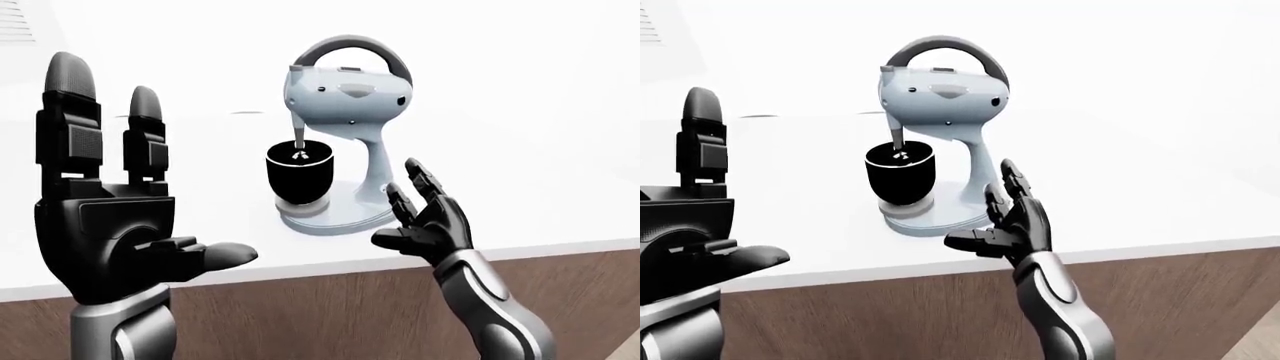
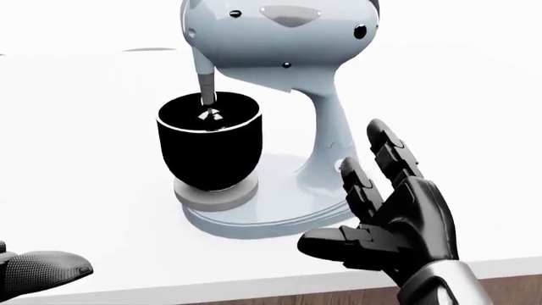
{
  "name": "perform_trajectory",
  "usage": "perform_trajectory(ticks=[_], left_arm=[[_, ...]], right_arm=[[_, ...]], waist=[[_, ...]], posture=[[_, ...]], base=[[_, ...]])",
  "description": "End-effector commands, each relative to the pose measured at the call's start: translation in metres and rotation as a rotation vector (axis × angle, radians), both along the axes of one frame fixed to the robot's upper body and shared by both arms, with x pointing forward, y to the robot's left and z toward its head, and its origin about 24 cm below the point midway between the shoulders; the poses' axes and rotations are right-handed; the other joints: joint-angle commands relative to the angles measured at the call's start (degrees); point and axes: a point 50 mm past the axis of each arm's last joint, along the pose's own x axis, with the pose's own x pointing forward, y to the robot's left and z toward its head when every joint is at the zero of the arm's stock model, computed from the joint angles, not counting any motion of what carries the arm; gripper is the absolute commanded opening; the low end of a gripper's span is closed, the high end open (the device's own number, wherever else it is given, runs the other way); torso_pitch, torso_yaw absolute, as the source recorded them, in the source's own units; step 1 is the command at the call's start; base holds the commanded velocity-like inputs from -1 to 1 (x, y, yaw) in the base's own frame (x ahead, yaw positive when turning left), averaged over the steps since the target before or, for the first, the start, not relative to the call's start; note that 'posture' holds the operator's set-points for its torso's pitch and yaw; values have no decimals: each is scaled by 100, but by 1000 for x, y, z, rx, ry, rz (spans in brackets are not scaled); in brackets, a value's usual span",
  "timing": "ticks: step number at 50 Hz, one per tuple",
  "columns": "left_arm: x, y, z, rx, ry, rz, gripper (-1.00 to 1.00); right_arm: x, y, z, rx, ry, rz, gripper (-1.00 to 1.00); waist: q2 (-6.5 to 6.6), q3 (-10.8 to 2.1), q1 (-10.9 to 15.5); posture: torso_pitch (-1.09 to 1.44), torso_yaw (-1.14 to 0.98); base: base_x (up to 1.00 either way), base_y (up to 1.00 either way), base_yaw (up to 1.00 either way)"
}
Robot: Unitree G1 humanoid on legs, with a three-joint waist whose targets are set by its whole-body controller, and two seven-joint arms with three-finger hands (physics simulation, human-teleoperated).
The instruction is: Open the stand mixer head.
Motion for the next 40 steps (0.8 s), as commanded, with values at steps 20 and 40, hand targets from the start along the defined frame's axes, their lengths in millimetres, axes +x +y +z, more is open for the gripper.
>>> perform_trajectory(ticks=[20,40], left_arm=[[-4,-1,8,7,-54,-5,95],[-4,-1,8,5,-54,-4,95]], right_arm=[[4,1,12,7,-76,0,100],[10,2,9,-1,-71,-1,100]], waist=[[12,3,3],[18,4,1]], posture=[[-41,0],[-41,0]], base=[[0,0,0],[0,0,0]])
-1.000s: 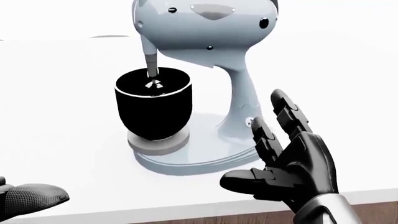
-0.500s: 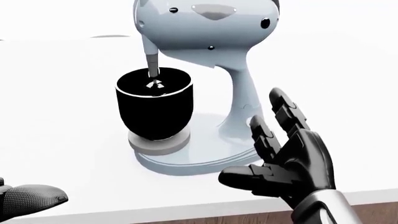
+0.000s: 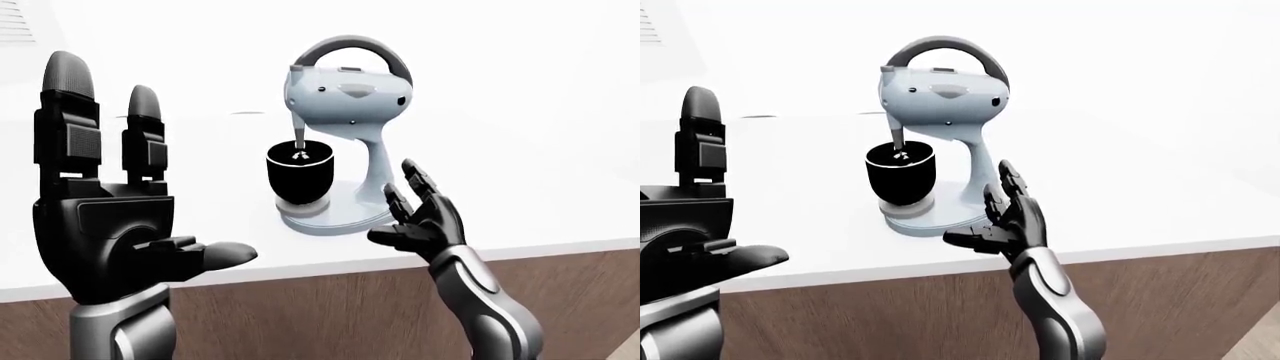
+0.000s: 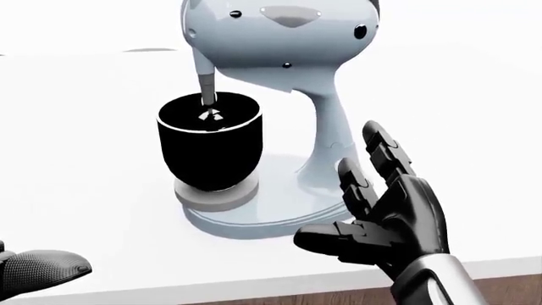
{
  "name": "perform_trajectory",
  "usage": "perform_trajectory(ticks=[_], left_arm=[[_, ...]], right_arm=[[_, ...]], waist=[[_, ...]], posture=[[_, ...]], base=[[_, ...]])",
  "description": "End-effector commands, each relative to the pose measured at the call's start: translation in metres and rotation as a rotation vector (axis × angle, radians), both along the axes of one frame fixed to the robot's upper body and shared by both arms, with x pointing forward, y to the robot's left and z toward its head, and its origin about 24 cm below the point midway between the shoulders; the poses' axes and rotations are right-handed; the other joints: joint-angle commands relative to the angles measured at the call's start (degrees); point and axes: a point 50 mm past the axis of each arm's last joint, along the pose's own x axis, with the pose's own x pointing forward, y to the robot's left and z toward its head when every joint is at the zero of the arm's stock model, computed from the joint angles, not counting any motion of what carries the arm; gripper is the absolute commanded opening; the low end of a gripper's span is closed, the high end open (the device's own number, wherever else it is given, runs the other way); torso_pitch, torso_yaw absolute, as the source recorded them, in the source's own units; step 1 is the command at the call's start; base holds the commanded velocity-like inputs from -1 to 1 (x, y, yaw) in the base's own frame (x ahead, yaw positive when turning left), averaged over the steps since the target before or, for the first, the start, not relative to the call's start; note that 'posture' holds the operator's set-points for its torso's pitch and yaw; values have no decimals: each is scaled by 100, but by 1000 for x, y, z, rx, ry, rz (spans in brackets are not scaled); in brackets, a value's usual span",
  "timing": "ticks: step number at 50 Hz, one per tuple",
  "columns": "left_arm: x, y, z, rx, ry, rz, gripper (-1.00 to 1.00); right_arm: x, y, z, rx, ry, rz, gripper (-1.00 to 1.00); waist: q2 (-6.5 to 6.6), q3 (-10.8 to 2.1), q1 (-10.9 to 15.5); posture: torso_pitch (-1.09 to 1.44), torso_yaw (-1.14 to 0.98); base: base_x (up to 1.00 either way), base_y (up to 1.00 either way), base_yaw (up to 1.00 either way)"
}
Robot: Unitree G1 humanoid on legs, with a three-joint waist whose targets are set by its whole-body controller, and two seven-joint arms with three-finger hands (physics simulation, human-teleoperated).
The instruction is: Open the stand mixer head.
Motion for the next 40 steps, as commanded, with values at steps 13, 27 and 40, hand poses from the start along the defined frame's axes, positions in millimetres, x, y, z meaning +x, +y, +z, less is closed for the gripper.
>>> perform_trajectory(ticks=[13,27,40], left_arm=[[-3,-1,8,7,-53,-4,95],[-4,-1,8,4,-53,-2,95],[-3,-1,8,4,-52,-2,95]], right_arm=[[6,1,12,5,-77,-1,100],[12,0,5,-1,-61,-6,100],[20,-1,2,-5,-58,-16,100]], waist=[[14,2,0],[20,3,0],[21,2,2]], posture=[[-41,0],[-41,0],[-41,0]], base=[[0,0,0],[0,0,0],[0,0,0]])
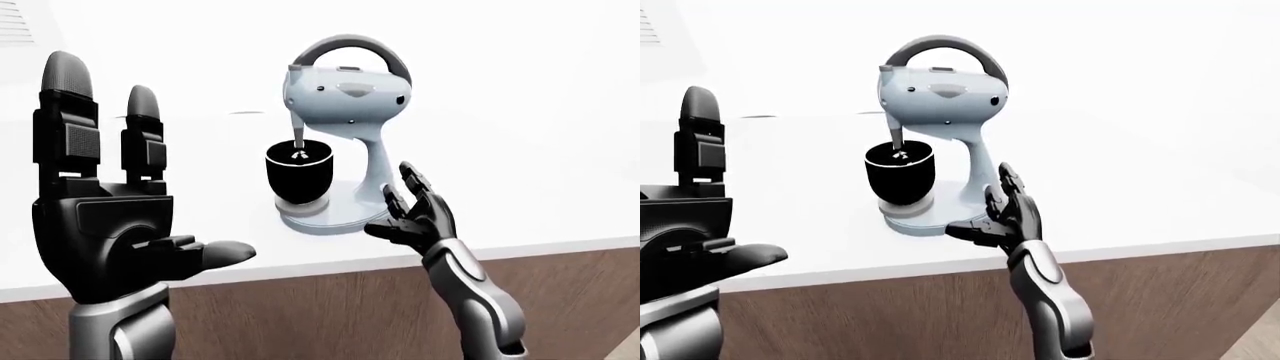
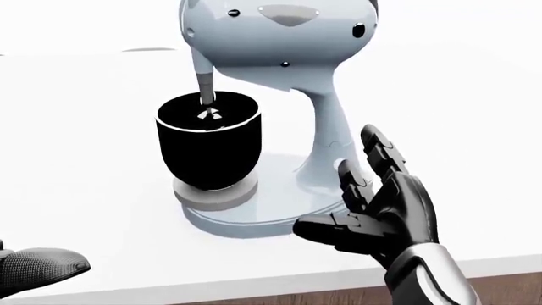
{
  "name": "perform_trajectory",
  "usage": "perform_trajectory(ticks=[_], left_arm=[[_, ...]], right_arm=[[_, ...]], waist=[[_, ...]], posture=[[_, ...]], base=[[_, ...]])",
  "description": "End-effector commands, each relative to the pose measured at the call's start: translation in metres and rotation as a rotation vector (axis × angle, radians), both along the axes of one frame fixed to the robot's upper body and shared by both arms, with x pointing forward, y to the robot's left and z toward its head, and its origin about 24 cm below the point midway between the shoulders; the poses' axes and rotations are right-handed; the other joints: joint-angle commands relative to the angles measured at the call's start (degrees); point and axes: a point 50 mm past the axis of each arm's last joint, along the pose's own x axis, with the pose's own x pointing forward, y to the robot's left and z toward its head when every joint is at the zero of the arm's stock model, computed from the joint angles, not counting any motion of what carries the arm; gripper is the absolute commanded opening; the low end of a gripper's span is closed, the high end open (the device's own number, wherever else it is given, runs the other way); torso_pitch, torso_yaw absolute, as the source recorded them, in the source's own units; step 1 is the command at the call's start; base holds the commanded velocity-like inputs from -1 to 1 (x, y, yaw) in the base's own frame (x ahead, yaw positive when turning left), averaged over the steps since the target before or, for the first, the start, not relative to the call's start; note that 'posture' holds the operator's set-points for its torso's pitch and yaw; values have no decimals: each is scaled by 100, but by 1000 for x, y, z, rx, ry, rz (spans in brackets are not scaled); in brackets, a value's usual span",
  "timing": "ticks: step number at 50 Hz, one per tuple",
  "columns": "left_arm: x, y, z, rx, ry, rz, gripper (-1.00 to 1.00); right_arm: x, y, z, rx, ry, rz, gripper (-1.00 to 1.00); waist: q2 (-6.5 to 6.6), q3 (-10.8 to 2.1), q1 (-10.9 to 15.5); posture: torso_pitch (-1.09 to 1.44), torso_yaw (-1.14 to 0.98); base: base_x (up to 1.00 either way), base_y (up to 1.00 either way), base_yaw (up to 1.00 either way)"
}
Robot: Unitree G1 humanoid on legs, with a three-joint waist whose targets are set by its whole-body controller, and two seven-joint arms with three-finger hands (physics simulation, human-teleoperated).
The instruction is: Open the stand mixer head.
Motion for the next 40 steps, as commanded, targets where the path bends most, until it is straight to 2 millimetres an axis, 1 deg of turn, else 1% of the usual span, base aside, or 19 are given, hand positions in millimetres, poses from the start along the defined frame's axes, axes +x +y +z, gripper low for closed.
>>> perform_trajectory(ticks=[1,32,36,40], left_arm=[[-4,-1,8,8,-54,-5,95],[-3,-1,7,9,-52,-3,95],[-3,-1,6,10,-51,-3,95],[-2,-1,5,11,-49,-2,95]], right_arm=[[3,1,17,8,-91,1,100],[10,2,14,7,-78,2,100],[8,1,15,9,-82,-1,100],[-4,3,28,21,-117,15,100]], waist=[[10,-5,1],[12,0,-9],[8,4,-5],[-2,4,6]], posture=[[-41,0],[-41,0],[-41,0],[-41,0]], base=[[0,0,0],[0,0,0],[0,0,0],[0,0,0]])
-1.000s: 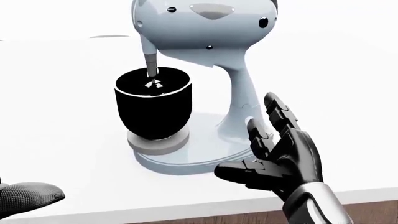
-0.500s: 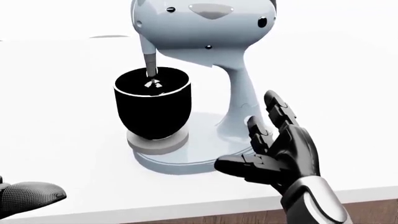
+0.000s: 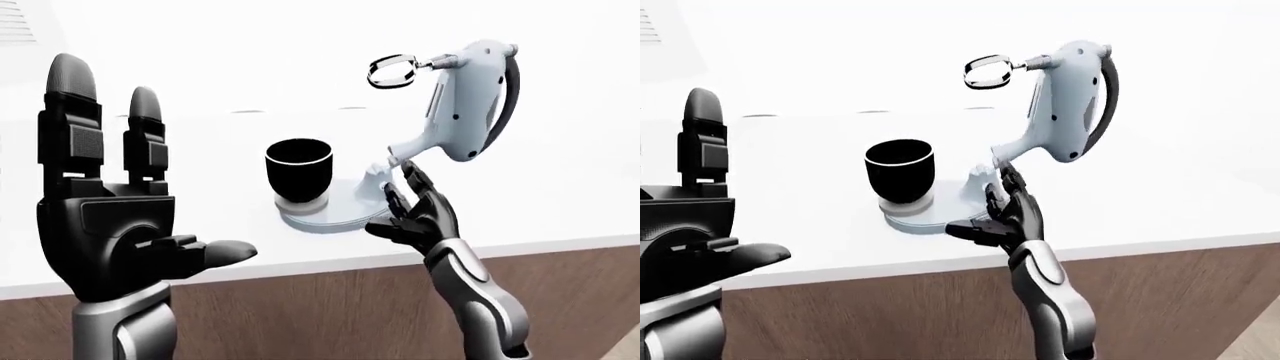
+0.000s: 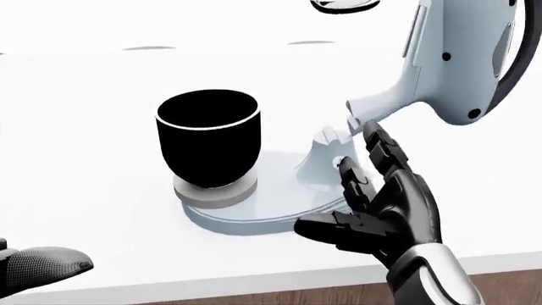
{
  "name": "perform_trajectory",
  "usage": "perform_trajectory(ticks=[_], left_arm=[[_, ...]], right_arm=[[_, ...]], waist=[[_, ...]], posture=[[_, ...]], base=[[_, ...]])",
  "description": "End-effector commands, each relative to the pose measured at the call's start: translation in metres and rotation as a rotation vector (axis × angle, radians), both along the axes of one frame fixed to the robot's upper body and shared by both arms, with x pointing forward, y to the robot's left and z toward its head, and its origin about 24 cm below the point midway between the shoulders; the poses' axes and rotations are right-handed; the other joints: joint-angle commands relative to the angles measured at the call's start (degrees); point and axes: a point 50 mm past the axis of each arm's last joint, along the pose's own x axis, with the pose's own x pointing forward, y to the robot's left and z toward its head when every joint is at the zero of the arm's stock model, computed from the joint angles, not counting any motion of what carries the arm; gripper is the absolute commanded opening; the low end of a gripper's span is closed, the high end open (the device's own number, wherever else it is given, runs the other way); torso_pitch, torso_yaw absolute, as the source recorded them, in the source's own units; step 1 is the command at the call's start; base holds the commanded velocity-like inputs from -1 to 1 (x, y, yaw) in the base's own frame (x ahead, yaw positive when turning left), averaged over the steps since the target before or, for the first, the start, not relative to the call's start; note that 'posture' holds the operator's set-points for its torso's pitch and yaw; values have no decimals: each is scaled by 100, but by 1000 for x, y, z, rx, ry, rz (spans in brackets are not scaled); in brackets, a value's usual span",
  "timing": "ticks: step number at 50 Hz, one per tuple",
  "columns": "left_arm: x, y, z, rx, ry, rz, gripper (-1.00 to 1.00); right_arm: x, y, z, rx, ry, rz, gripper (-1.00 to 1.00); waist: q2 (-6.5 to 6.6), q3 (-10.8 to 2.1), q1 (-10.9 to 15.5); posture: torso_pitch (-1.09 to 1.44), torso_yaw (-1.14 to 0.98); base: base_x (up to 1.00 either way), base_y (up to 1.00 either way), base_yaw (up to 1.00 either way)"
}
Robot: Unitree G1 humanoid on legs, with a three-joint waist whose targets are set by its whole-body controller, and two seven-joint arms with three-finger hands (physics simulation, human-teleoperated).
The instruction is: Open the stand mixer head.
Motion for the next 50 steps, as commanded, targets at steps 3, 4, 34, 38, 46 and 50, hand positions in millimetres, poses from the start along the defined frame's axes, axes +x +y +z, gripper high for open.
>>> perform_trajectory(ticks=[3,4,34,38,46,50], left_arm=[[-4,-1,7,8,-52,-5,95],[-4,-2,7,9,-52,-5,95],[-4,-1,7,9,-54,-5,95],[-4,-1,7,9,-54,-5,95],[-5,-1,8,12,-56,-5,95],[-4,-1,8,12,-56,-5,95]], right_arm=[[-17,6,39,29,-151,36,100],[-20,6,44,38,-162,44,100],[-61,7,85,236,-320,147,100],[-61,7,87,243,-325,148,100],[-62,7,89,252,-329,153,100],[-61,6,89,251,-328,154,100]], waist=[[-1,-13,5],[-4,-11,10],[-28,-15,-43],[-35,-12,-43],[-35,-9,-44],[-36,-6,-45]], posture=[[-41,0],[-41,0],[-41,0],[-41,0],[-41,0],[-41,0]], base=[[0,0,0],[0,0,0],[0,0,0],[0,0,0],[0,0,0],[0,0,0]])
